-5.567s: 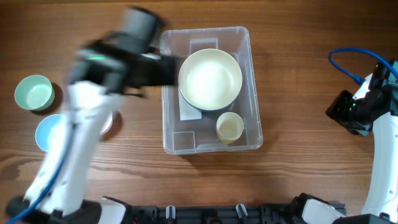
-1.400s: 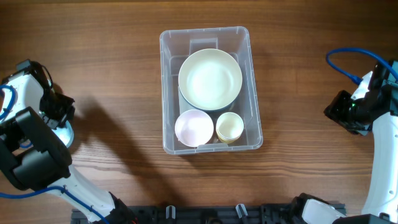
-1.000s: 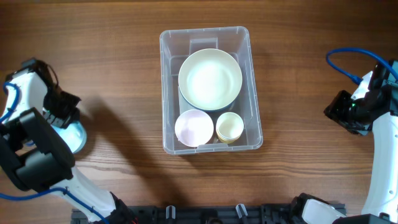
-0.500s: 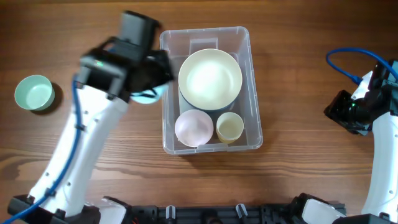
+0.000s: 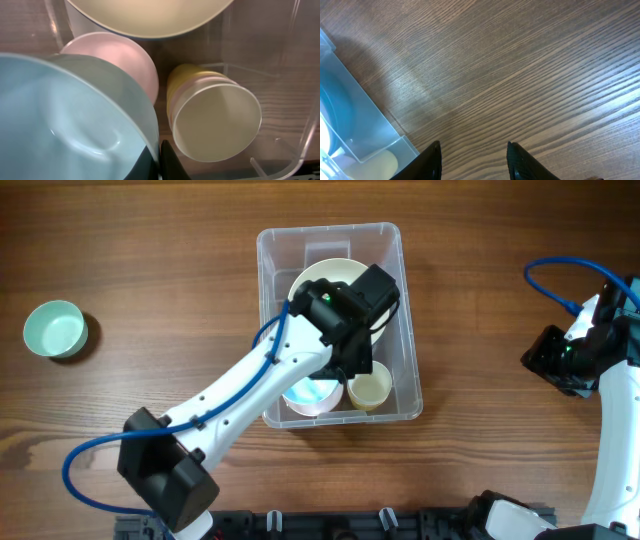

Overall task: Pack container
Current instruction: 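Carry the light blue bowl and place it into the pink bowl, then reach the left gripper to the mint green bowl and grasp its rim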

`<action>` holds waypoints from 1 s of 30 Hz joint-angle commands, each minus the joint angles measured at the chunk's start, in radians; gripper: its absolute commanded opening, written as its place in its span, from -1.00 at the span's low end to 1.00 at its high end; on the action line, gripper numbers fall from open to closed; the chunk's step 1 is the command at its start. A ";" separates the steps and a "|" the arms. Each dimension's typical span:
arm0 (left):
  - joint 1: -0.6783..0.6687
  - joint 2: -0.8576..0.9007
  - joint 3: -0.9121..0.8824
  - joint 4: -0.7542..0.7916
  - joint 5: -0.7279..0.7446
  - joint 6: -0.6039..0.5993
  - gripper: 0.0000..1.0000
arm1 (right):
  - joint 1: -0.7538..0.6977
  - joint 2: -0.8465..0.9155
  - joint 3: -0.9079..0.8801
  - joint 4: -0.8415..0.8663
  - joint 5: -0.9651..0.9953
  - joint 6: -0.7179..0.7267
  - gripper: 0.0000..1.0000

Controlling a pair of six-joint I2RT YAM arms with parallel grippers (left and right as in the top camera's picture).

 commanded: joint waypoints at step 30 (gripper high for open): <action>1.189 0.000 0.005 0.279 -0.116 0.168 0.65 | 0.005 -0.006 0.013 -0.001 -0.008 -0.012 -0.13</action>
